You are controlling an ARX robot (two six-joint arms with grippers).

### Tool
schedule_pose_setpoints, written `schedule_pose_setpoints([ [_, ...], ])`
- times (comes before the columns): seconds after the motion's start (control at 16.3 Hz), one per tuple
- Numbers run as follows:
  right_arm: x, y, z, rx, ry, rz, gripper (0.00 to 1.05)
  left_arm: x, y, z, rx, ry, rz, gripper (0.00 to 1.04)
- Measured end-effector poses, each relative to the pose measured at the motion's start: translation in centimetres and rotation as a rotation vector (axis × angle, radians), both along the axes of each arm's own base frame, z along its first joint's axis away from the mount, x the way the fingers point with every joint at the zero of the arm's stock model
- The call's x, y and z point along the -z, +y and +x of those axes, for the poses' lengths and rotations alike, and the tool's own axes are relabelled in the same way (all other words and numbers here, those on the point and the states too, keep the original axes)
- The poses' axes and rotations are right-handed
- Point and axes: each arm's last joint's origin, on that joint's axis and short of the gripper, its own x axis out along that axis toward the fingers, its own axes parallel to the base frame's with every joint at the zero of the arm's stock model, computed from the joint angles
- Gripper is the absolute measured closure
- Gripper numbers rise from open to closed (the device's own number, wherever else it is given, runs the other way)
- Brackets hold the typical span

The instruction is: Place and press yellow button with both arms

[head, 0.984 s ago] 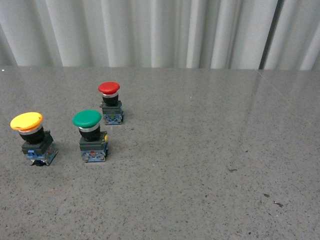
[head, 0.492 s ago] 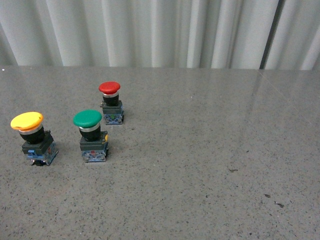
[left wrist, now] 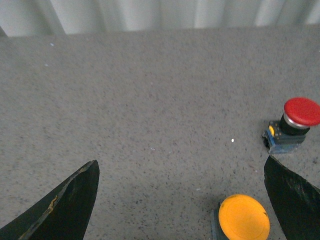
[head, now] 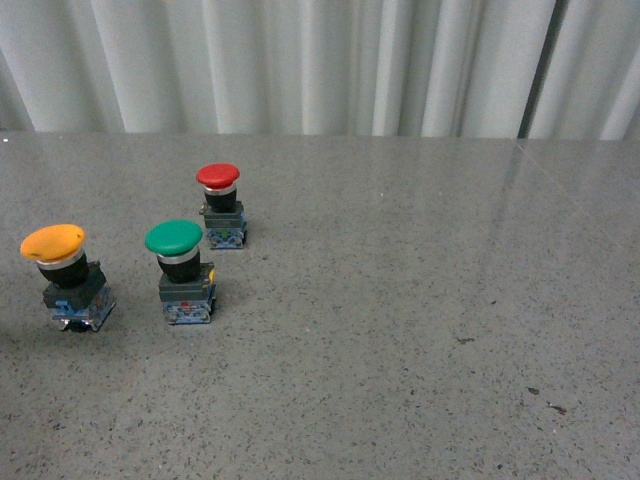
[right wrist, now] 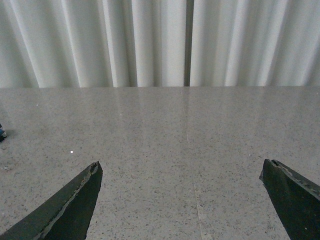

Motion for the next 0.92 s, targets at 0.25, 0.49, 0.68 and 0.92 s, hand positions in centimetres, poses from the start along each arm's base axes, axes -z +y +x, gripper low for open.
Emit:
schedule_pose_setpoints([
  [0.25, 0.0, 0.0, 0.0, 0.0, 0.0, 0.0, 0.07, 3.8, -1.3, 2.2, 0.086, 0.137, -0.032, 0.07],
  [0.49, 0.0, 0.0, 0.0, 0.0, 0.0, 0.0, 0.07, 4.7, -2.8, 2.3, 0.135, 0.154, -0.033, 0.07],
  [0.68, 0.0, 0.0, 0.0, 0.0, 0.0, 0.0, 0.07, 5.9, -2.9, 2.3, 0.136, 0.191, -0.031, 0.07],
  [0.92, 0.0, 0.0, 0.0, 0.0, 0.0, 0.0, 0.07, 6.1, -3.0, 2.1, 0.135, 0.188, -0.033, 0.22],
])
